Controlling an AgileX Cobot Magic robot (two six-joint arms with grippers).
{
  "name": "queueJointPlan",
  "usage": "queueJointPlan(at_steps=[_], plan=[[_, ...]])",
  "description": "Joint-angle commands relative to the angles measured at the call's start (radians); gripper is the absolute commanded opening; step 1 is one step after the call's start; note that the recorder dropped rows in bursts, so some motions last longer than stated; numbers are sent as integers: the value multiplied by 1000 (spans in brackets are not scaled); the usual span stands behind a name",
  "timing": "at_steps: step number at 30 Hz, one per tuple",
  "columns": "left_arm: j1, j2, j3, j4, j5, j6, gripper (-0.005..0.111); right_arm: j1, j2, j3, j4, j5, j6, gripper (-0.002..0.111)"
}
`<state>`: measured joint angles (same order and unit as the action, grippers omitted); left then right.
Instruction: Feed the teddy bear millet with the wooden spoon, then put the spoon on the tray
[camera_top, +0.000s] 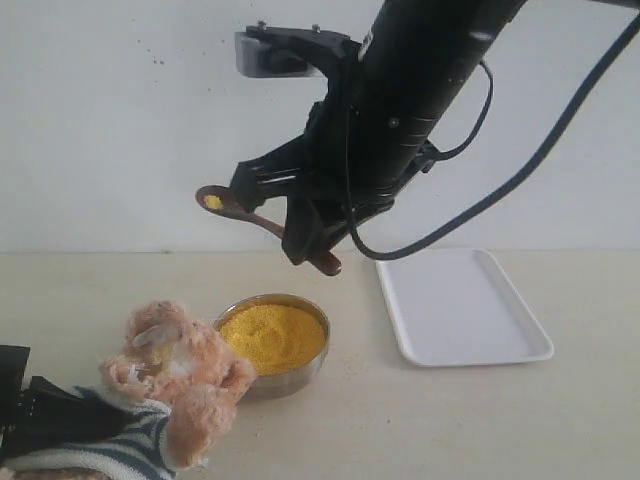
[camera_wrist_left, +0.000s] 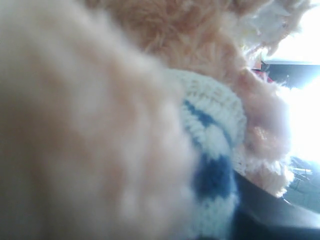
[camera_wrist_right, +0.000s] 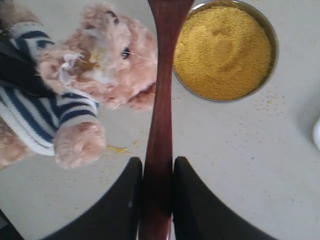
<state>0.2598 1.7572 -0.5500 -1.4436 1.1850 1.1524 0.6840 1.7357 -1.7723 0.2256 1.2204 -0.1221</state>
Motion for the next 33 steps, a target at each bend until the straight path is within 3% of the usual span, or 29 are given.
queueJointPlan(at_steps=[1, 18, 24, 33], plan=[[-1, -4, 4, -11, 36, -9, 4, 37, -5, -1, 7, 1, -12, 0], [-1, -4, 4, -31, 36, -9, 4, 296, 19, -1, -454, 1, -26, 0], [-1, -4, 4, -31, 36, -9, 4, 350, 19, 6, -507, 1, -26, 0], [-1, -4, 4, -33, 36, -7, 4, 373, 19, 203, -632, 1, -18, 0]])
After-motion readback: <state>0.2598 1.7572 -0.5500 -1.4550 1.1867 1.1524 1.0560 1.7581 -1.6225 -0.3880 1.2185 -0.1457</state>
